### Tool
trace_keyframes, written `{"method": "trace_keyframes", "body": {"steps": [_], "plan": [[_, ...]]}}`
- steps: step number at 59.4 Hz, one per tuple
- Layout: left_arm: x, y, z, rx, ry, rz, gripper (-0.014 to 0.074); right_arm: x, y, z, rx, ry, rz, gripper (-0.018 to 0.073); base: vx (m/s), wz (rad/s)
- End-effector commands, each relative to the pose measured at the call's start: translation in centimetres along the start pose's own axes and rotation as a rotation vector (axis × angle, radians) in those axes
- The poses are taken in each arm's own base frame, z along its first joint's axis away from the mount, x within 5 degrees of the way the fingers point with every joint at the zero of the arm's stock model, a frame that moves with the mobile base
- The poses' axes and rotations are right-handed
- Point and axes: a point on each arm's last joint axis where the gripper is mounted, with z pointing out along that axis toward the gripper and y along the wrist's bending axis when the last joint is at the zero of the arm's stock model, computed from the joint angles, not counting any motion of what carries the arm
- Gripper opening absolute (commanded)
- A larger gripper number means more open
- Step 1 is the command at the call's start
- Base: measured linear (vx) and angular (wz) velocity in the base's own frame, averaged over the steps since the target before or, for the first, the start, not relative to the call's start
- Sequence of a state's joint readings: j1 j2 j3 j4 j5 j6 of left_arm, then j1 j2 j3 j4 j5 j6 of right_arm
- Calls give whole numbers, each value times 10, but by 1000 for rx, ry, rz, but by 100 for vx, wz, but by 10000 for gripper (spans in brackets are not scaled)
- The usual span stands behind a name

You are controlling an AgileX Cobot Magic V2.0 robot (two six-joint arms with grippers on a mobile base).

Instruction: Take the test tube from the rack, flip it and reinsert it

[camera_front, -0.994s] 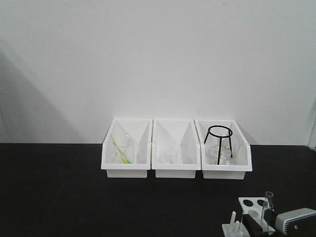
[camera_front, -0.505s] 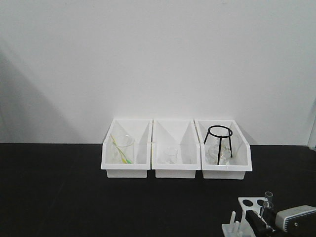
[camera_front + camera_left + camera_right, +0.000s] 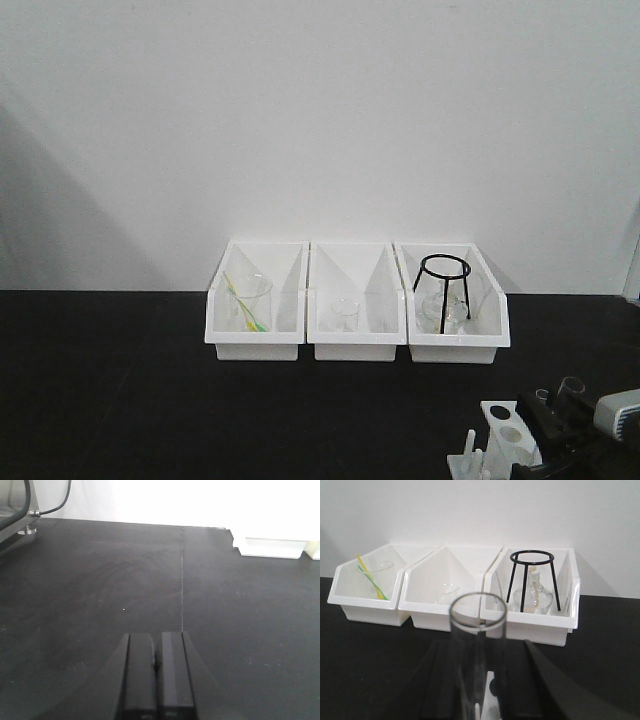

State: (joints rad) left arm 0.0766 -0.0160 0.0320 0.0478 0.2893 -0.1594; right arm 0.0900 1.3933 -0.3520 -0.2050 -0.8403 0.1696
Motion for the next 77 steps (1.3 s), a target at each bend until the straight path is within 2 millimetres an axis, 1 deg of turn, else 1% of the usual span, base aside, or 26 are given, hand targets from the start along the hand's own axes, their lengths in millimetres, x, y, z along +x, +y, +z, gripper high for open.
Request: {"method": "trace_keyframes", "body": {"steps": [1, 13, 21, 31, 36, 39, 48, 56, 69, 77], "plan": [[-8, -2, -1, 23, -96, -3, -6, -34, 2, -3, -10, -121, 1, 137, 0, 0], [-8, -2, -1, 23, -96, -3, -6, -73, 4, -9, -2, -108, -31, 137, 0, 0], [-8, -2, -1, 23, -96, -3, -6, -99, 3, -12, 22, -121, -22, 137, 0, 0], [-8, -2, -1, 23, -96, -3, -6, -121, 2, -14, 47, -128, -31, 137, 0, 0], [-8, -2, -1, 23, -96, -3, -6, -124, 1, -14, 52, -102, -60, 137, 0, 0], [-8, -2, -1, 23, -96, -3, -6, -123, 2, -13, 45, -80, -122, 137, 0, 0], [-8, -2, -1, 23, -96, -3, -6, -119, 7, -13, -5, -26, -369, 137, 0, 0], [-8, -2, -1, 23, -96, -3, -6, -114, 11, -13, -68, 9, -641, 137, 0, 0], [-8, -2, -1, 23, -96, -3, -6, -106, 13, -14, -130, 66, -959, 137, 0, 0], [-8, -2, -1, 23, -96, -3, -6, -101, 14, -15, -184, 89, -1207, 137, 0, 0]]}}
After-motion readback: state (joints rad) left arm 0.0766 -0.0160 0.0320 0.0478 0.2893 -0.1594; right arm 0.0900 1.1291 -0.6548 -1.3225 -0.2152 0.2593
